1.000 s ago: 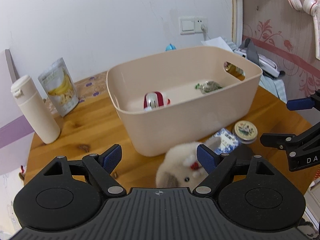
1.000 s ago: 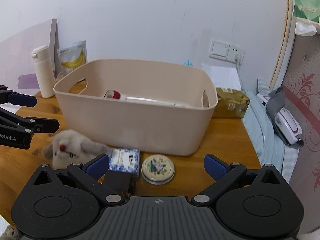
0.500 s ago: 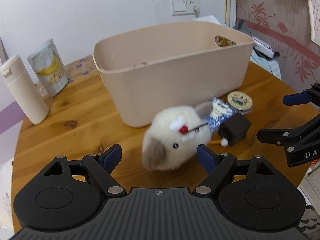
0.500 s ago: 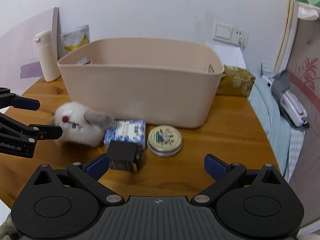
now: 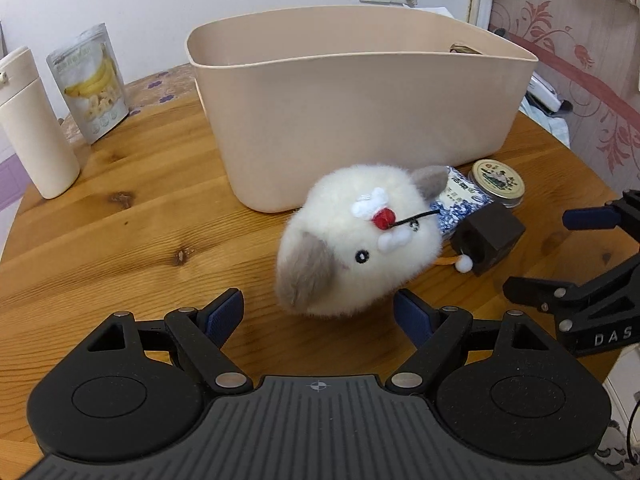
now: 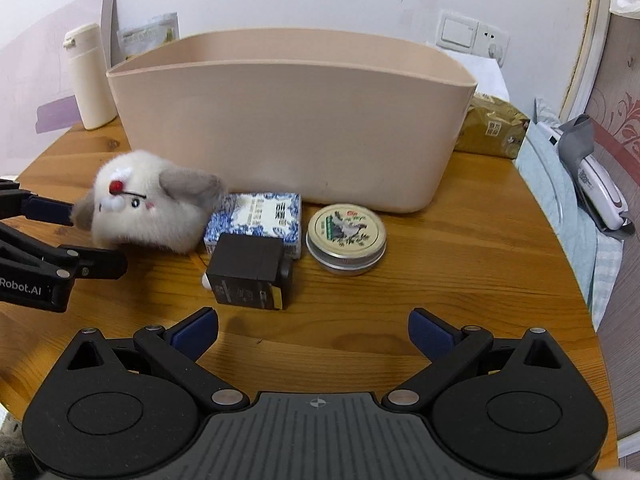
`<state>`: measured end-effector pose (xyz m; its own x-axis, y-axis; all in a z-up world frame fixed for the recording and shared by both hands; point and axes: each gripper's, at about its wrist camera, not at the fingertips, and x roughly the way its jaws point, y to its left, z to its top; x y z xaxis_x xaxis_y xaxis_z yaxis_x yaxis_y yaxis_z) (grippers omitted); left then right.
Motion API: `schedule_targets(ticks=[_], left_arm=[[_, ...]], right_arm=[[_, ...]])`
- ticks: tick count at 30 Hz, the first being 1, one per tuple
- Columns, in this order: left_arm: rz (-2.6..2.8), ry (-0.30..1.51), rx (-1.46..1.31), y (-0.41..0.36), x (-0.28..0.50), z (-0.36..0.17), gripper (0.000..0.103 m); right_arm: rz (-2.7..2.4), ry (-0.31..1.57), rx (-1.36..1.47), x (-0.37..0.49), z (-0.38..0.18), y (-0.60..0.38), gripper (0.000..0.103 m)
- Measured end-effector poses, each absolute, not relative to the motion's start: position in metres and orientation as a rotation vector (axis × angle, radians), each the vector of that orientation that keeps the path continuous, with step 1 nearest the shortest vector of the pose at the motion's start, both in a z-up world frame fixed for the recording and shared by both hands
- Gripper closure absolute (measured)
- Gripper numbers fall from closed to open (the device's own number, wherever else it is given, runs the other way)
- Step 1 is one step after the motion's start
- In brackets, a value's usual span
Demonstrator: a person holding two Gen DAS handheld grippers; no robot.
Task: Organize objects
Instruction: 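Grasp the white plush mouse with the left tool while the right tool grasps the black box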
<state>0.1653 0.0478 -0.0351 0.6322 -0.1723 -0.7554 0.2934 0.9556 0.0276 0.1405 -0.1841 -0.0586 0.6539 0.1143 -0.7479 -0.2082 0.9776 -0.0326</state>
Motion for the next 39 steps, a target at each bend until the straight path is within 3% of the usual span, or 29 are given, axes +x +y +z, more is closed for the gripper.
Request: schedule_targets(ticks=[30, 39], left_arm=[[-0.263, 0.779, 0.139, 0.039, 0.2, -0.047, 0.02], [-0.28, 0.781, 0.132, 0.039, 0.203, -0.047, 0.047]], right_arm=[[0.178, 0.798, -0.081, 0.167, -0.074, -0.172, 0.002], [0.2, 0.784, -0.079, 0.167, -0.069, -0.167, 0.025]])
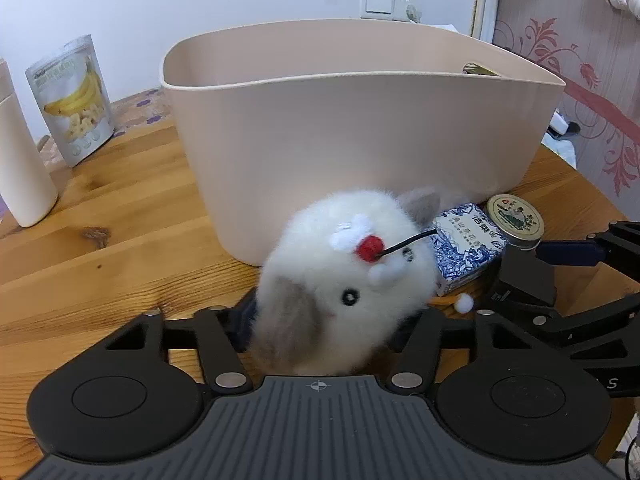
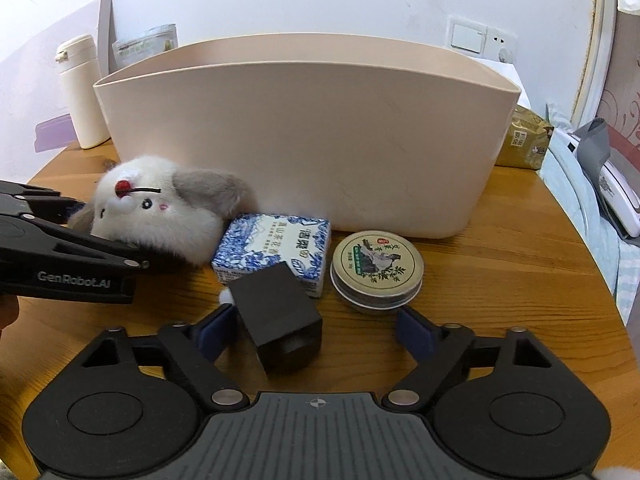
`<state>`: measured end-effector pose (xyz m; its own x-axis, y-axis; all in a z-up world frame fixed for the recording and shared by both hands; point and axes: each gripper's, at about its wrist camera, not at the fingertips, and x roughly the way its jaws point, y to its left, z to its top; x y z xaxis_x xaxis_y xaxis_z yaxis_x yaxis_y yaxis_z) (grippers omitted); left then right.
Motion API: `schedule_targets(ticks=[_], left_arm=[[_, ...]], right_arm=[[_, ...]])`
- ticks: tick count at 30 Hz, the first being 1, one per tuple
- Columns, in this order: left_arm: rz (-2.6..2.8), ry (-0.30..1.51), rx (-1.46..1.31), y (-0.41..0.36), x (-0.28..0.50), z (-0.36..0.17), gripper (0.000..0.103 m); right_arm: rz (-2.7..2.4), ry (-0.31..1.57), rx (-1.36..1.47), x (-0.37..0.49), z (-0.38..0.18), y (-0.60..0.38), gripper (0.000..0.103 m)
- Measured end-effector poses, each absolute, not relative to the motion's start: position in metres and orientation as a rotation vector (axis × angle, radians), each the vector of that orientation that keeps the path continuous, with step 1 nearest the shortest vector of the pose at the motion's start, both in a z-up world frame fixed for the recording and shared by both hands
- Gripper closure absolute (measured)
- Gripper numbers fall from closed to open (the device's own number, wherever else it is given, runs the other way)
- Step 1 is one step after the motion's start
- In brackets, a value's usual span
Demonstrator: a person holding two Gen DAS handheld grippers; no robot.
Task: Organize objects
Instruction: 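Grasp the white plush mouse with the left tool while the right tool grasps the black box, then carry the plush mouse with the left tool while the right tool carries the black box over the bin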
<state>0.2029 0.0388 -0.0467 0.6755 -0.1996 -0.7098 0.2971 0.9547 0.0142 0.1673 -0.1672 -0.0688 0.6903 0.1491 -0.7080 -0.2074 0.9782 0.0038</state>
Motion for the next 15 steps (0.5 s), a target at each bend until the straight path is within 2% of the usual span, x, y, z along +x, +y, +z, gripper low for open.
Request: schedule_targets(ticks=[2, 8, 11, 15], left_arm=[[-0.279, 0.781, 0.13, 0.04, 0.203, -0.046, 0.054], [-0.272, 0.787, 0.105, 0.043, 0.204, -0.046, 0.064], [-0.274, 0.792, 0.093, 0.045, 0.202, -0.044, 0.073], [-0.276, 0.797, 0.093, 0.047, 0.198, -0.042, 0.079]], right_arm=[[0.206, 0.781, -0.081, 0.167, -0.067, -0.166, 0.031], [0.226, 0.776, -0.091, 0.163, -0.063, -0.162, 0.055], [0.24, 0.78, -0.1, 0.161, -0.061, -0.159, 0.073], [0.247, 0.785, -0.101, 0.156, -0.061, -0.16, 0.074]])
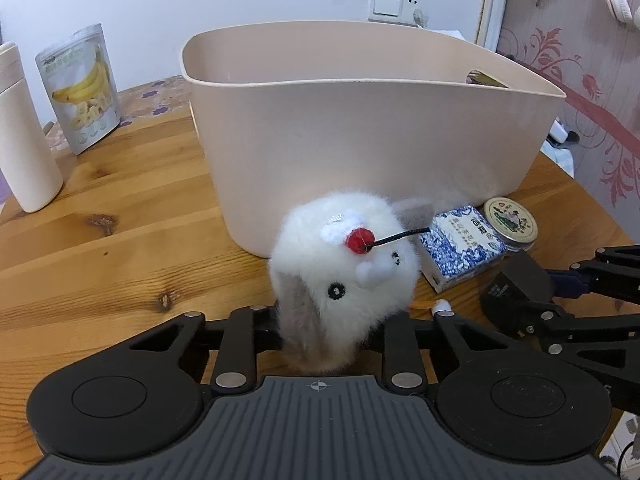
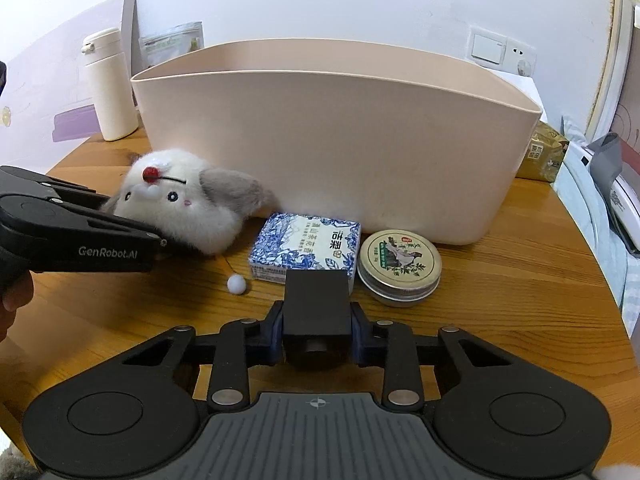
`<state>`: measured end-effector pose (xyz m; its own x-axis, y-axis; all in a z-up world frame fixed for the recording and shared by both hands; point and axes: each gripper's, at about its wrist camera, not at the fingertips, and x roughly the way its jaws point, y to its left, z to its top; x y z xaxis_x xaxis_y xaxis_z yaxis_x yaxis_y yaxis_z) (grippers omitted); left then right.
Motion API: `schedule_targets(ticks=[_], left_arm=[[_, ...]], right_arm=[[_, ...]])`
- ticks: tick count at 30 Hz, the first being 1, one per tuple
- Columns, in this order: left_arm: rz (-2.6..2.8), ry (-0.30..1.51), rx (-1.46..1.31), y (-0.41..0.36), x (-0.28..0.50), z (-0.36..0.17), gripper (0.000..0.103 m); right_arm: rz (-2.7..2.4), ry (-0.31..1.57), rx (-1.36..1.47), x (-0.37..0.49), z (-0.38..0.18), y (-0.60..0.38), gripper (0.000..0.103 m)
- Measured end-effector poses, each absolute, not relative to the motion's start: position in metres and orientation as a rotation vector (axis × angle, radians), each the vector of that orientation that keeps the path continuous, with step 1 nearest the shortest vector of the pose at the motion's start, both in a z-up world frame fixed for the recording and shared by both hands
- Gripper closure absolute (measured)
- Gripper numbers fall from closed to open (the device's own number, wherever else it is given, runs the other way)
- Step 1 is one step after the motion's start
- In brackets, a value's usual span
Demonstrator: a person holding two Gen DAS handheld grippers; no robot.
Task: Organize objects
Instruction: 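Carry the plush mouse with the left tool while the right tool carries the black box over the bin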
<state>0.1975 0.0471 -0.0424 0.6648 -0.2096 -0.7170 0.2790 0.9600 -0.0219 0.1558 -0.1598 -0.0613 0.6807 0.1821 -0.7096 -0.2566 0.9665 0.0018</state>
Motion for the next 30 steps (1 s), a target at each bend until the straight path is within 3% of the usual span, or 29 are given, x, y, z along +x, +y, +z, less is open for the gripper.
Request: schedule_targets(ticks=[13, 30], left_arm=[[-0.266, 0.757, 0.111, 0.052, 0.172, -0.023, 0.082], [-0.245, 0.637, 0.111, 0.072, 0.157, 0.031, 0.082]], right_arm=[[0.252, 0.782, -0.08, 0.134, -0.055, -0.169, 0.073], [0.231, 0.662, -0.075, 0.121, -0.004, -0.192, 0.073]])
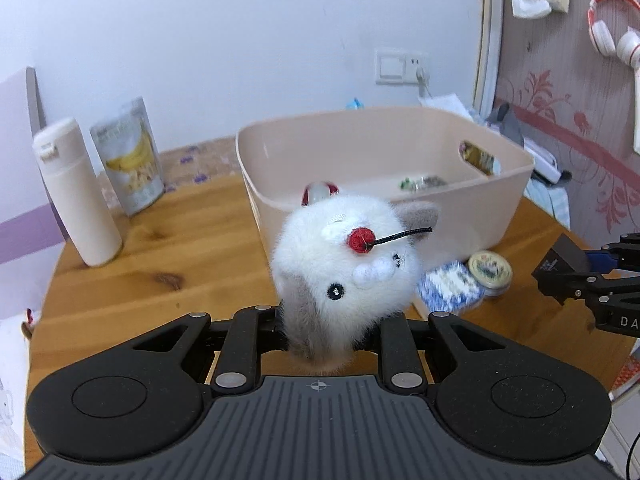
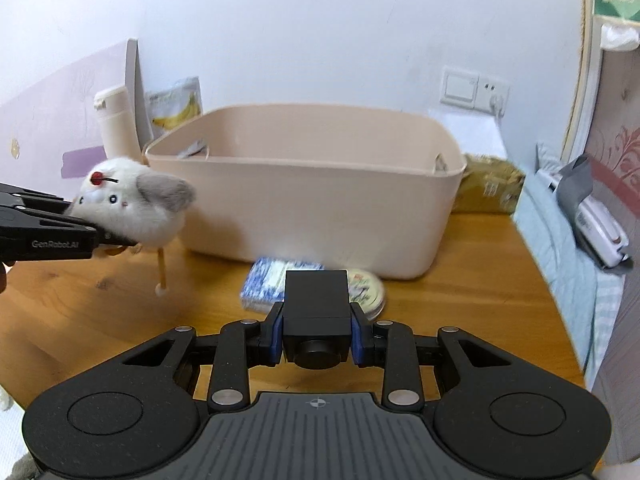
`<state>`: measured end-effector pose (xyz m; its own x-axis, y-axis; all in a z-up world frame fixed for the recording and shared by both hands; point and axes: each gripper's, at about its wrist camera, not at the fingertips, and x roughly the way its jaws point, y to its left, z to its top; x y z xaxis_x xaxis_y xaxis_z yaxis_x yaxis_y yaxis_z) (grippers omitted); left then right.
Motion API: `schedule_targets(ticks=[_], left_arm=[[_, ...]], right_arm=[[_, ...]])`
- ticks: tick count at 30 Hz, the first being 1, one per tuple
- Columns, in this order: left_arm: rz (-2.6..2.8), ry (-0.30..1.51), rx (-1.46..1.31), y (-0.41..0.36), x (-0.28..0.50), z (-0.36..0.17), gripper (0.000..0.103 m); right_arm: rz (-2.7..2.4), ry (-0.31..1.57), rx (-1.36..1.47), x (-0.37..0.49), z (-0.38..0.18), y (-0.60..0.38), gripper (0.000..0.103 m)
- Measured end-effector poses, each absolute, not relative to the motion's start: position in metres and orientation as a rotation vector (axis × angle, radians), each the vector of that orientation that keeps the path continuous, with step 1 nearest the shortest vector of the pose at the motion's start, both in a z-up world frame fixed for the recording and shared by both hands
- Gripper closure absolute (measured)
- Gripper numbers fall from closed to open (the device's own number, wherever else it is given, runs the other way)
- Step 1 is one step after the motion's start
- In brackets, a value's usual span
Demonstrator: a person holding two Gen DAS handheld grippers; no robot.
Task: Organize objects
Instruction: 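Carry the plush mouse with the left tool while the right tool carries the black box over the bin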
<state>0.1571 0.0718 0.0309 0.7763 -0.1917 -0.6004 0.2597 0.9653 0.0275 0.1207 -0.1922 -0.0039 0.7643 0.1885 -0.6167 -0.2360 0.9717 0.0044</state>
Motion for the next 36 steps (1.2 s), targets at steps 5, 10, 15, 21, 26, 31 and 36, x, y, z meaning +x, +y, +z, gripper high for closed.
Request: schedule_targets(ticks=[5, 10, 15, 21, 26, 31, 36], left_arm=[[-0.259, 0.597, 0.112, 0.069, 0.158, 0.051, 0.082], [-0.267, 0.57, 0.111, 0.062, 0.164, 0.065, 0.082], [-0.264, 0.551, 0.105, 0.058, 0.175, 0.074, 0.082], [-0.26, 0.541, 0.094, 0.055, 0.197, 0.08, 0.081], [-0.264, 0.552, 0.084, 0.053, 0.22, 0.079, 0.081], [-0.273, 0.564, 0.087, 0.047, 0.244, 0.078, 0.081], [-0.276, 0.587, 0.088, 0.04, 0.265, 0.072, 0.081]], right_arm=[[0.231, 0.629, -0.076, 0.125, 0.011, -0.199, 0.073], [0.228, 0.595, -0.086, 0.131, 0.024, -0.201, 0.073], [0.225, 0.559, -0.091, 0.143, 0.038, -0.202, 0.073], [0.214, 0.528, -0.084, 0.163, 0.049, -0.206, 0.073], [0.205, 0.515, -0.078, 0.177, 0.056, -0.208, 0.073], [0.199, 0.506, -0.078, 0.195, 0.062, -0.211, 0.073], [0.196, 0.506, -0.076, 0.212, 0.064, -0.213, 0.073]])
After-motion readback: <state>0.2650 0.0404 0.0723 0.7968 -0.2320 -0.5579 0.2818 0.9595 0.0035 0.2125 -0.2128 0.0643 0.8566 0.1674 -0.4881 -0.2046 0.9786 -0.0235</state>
